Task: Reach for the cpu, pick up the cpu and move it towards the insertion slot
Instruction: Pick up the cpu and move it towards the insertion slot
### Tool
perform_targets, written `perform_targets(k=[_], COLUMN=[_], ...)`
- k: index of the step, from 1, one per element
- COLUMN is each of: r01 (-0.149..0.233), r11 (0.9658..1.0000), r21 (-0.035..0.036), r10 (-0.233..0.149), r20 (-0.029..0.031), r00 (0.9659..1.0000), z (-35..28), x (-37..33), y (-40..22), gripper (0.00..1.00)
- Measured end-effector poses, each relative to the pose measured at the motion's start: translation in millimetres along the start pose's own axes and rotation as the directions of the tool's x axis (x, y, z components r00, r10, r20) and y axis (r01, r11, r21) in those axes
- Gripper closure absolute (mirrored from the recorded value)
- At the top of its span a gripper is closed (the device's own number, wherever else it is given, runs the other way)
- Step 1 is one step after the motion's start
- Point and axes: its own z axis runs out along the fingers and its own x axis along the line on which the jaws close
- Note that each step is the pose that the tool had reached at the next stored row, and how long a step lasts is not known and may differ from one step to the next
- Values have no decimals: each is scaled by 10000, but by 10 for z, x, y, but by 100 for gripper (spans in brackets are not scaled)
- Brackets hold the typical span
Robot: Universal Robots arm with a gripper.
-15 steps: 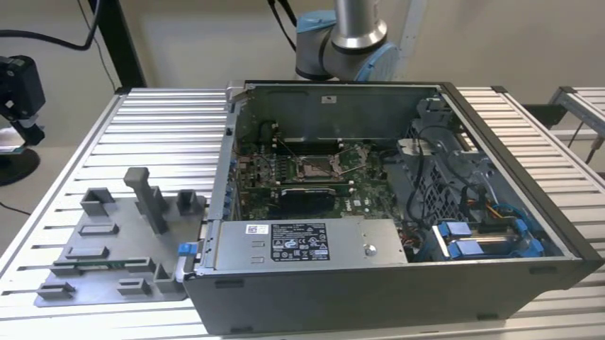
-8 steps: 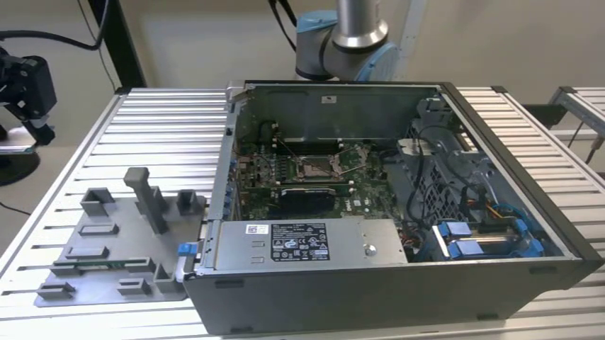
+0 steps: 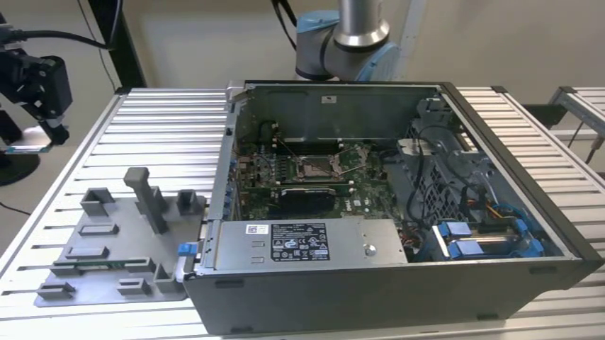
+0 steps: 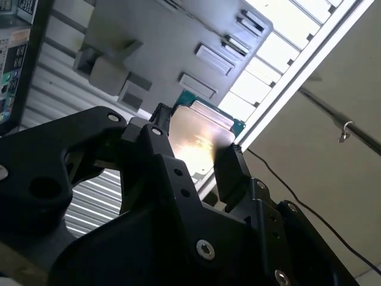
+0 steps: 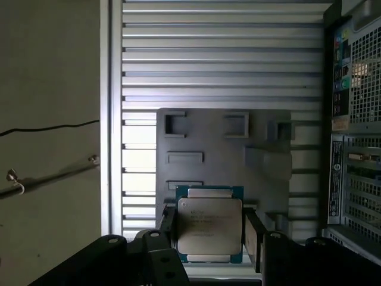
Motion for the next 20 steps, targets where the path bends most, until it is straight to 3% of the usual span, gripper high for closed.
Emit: perform_targets(k=[16, 20], r01=[-1, -2], r11=[10000, 10000], r21=[-1, 0], r10=[1, 2], r20=[-21, -21], r00=[10000, 10000], z=[0, 0], x=[-292, -337], y=[4, 5], gripper=[100, 100])
